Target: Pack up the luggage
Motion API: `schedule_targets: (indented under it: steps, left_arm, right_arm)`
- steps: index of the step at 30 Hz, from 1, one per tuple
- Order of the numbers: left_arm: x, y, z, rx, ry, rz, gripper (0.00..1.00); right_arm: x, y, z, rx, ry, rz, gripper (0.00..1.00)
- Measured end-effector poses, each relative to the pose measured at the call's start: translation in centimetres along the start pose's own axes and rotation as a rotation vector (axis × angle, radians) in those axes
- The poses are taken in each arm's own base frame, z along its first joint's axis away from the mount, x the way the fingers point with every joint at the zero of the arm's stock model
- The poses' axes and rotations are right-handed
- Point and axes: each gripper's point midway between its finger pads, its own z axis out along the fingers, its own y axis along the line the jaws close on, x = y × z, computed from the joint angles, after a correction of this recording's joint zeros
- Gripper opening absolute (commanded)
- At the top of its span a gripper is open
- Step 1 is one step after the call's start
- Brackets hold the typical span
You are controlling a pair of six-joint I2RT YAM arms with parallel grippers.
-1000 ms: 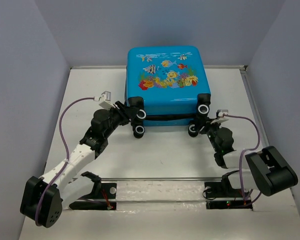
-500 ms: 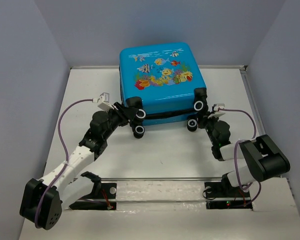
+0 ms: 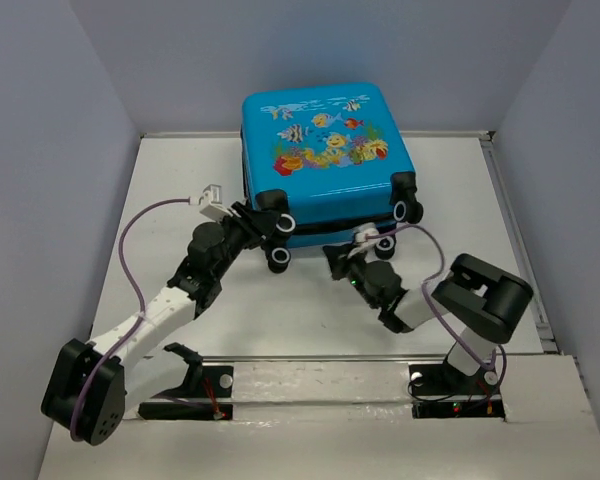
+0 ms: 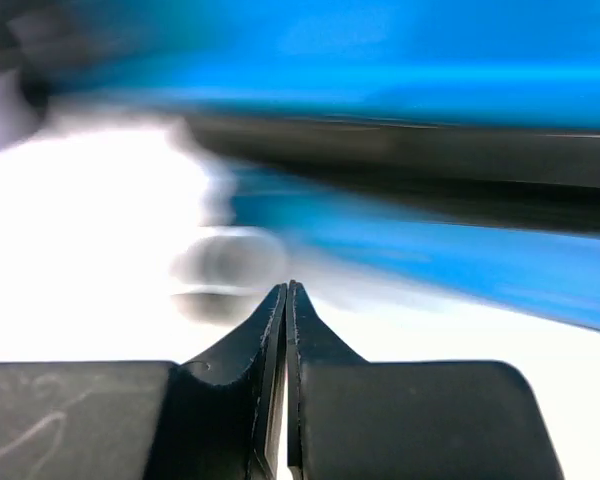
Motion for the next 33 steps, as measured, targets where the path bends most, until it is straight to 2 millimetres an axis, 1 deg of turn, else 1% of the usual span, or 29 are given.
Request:
schedule_targets:
  steps: [1,2,3,4,5,7,11,13,14,16,17,18,19,20,21,22,23,24,25,28,30,33]
  left_arm:
    - [0.8,-1.0,0.2,0.029,0.027,-0.011,0.06]
    - [1.7,-1.8,0.5,0.053,0.058,-0.022,0.06]
    - [2.3,-2.3,0.5,0.069,0.079,-0.030,0.06]
    - [3.0,-2.9,0.6,0.088,0.102,-0.039,0.06]
    - [3.4,-3.3,0.5,0.099,0.118,-0.046,0.06]
    - [3.9,-3.6,0.3,0.112,0.139,-0.054,0.06]
    - [3.9,-3.6,0.0,0.110,0.149,-0.057,0.06]
    - [3.6,-3.5,-0.5,0.102,0.151,-0.053,0.06]
    - [3.4,-3.4,-0.8,0.098,0.153,-0.050,0.06]
    - [2.9,-3.1,-1.5,0.082,0.149,-0.038,0.06]
    - [2.8,-2.9,-1.8,0.074,0.148,-0.030,0.09]
    - [2.7,-2.8,-2.1,0.065,0.148,-0.022,0.18]
    - [2.6,-2.6,-2.4,0.055,0.149,-0.013,0.31]
    - [2.6,-2.4,-2.6,0.048,0.151,-0.006,0.62]
    - [2.6,-2.3,-2.9,0.042,0.151,0.003,0.73]
    - [2.6,-2.1,-3.1,0.037,0.154,0.014,0.82]
    - [2.7,-2.1,-3.3,0.038,0.159,0.035,0.93]
    - [2.6,-2.2,-3.5,0.043,0.160,0.051,0.97]
    - [2.7,-2.2,-3.8,0.045,0.166,0.060,0.99]
    - [3.0,-1.8,-4.2,0.034,0.184,0.081,0.99]
    - [3.3,-1.4,-4.3,0.021,0.195,0.083,0.99]
    - [3.9,-1.0,-4.5,0.017,0.217,0.081,0.99]
  right_arm:
    - [1.1,5.7,0.3,-0.151,0.028,0.000,0.07]
    - [1.9,10.3,0.0,-0.274,0.047,0.004,0.07]
    - [2.2,12.8,-0.4,-0.342,0.055,0.009,0.07]
    - [2.3,14.9,-0.8,-0.401,0.059,0.016,0.07]
    - [2.2,15.9,-1.0,-0.431,0.061,0.020,0.07]
    - [2.0,16.3,-1.1,-0.442,0.063,0.024,0.07]
    - [1.8,16.0,-1.3,-0.434,0.088,0.020,0.07]
    - [1.4,15.0,-1.7,-0.395,0.107,0.009,0.07]
    - [0.8,14.3,-1.9,-0.376,0.105,0.008,0.07]
    - [-0.8,11.4,-2.5,-0.314,0.105,0.019,0.07]
    - [-1.8,9.5,-2.7,-0.276,0.095,0.031,0.07]
    - [-3.1,6.7,-2.6,-0.211,0.069,0.045,0.07]
    - [-4.0,4.8,-2.7,-0.164,0.052,0.055,0.07]
    - [-4.8,2.8,-2.8,-0.110,0.034,0.063,0.08]
    - [-5.2,1.6,-3.0,-0.078,0.025,0.072,0.10]
    - [-5.1,1.3,-3.3,-0.070,0.034,0.073,0.14]
    - [-4.9,1.3,-3.5,-0.073,0.051,0.074,0.17]
    - [-4.6,1.4,-3.6,-0.076,0.066,0.073,0.24]
    - [-4.1,1.4,-3.7,-0.076,0.085,0.075,0.28]
    - [-3.0,1.4,-4.0,-0.075,0.136,0.078,0.40]
    - [-2.4,1.4,-4.2,-0.076,0.170,0.082,0.44]
    - [-2.2,1.6,-4.5,-0.084,0.193,0.089,0.45]
